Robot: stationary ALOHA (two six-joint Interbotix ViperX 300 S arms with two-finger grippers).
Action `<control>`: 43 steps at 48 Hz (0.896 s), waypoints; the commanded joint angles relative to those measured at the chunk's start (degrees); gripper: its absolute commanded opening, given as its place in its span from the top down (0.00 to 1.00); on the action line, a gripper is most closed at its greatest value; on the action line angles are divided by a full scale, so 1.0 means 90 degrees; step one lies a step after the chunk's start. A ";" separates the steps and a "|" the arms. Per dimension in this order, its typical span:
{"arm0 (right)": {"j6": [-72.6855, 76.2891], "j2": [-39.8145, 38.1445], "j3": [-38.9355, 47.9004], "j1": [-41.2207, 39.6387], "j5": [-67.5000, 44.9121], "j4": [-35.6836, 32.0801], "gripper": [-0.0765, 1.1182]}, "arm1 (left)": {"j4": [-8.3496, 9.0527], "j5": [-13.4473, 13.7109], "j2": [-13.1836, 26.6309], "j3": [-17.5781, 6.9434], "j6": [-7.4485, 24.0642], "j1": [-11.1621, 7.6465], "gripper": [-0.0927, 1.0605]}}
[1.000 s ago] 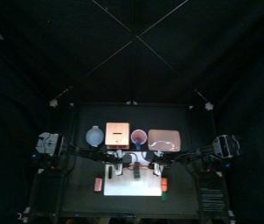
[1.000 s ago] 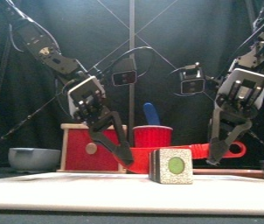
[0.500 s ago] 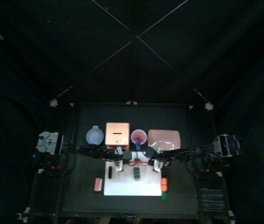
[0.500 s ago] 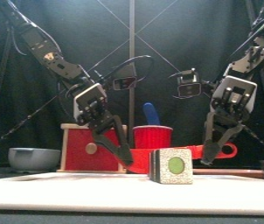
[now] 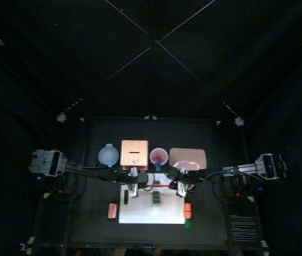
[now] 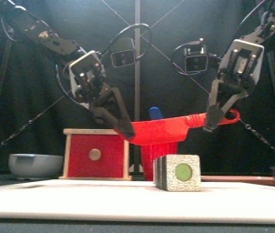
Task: Place sushi on board then cut the sushi with the knife then place the pieces on the plate
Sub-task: Cut the sushi into 4 pieces
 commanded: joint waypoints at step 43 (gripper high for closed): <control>0.0039 0.0352 0.0146 0.0596 -0.0029 0.0732 0.61 | -0.0840 0.0039 0.0352 -0.0029 -0.0039 -0.0566 0.59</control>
